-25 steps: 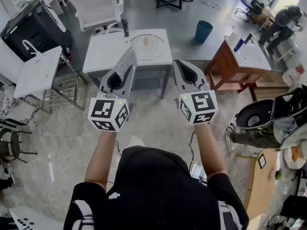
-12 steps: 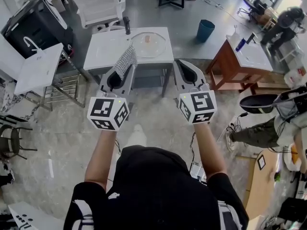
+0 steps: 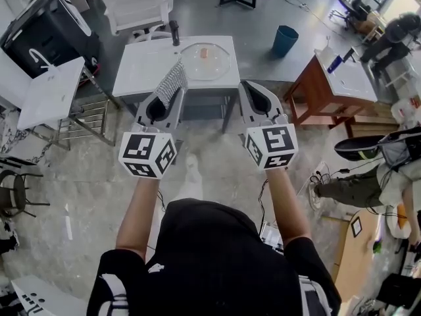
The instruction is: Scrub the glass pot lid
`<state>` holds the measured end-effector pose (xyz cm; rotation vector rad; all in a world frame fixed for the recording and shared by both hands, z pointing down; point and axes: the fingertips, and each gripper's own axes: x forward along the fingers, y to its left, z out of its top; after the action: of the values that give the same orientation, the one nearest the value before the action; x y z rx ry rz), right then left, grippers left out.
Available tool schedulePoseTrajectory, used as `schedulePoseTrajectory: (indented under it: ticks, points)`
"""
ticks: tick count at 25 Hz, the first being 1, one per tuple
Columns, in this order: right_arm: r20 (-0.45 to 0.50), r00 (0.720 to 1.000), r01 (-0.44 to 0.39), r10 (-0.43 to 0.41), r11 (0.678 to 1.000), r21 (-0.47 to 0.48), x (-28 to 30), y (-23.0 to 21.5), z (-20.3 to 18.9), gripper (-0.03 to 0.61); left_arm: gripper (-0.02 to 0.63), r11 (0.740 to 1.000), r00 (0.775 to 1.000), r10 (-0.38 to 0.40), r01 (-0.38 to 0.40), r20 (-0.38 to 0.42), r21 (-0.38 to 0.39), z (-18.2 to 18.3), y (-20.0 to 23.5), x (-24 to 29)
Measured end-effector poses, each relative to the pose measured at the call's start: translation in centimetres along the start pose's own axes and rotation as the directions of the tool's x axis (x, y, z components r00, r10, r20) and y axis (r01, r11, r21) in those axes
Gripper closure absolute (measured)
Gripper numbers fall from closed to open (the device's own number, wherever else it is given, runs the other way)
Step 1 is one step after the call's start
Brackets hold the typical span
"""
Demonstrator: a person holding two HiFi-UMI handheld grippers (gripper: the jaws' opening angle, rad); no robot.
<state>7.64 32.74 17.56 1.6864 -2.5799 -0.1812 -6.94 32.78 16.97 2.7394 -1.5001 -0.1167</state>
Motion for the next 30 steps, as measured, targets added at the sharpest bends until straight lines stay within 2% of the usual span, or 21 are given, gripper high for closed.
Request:
schedulePoseTrajectory:
  ticks: [9,18,30]
  points:
    - [-0.033,0.999,-0.016,0.016,1.000,-0.008,6.7,-3.6,-1.7,0.581,0.537,0.999,1.000,0.006,-0.006,-0.004,-0.033,-1.0,3.8,7.4]
    - [-0.058,0.998,-0.007,0.006,1.000,-0.010,15.8,-7.6,-2.3,0.581,0.537,0.998,0.999,-0.032,0.030,-0.038,-0.048,-1.6,9.0,16.6]
    - [-0.115,0.993,0.018,-0.018,1.000,0.000,29.7,-11.0,-3.6,0.581,0.537,0.995,0.994,-0.083,0.079,-0.068,-0.066,-1.9,18.1,27.9]
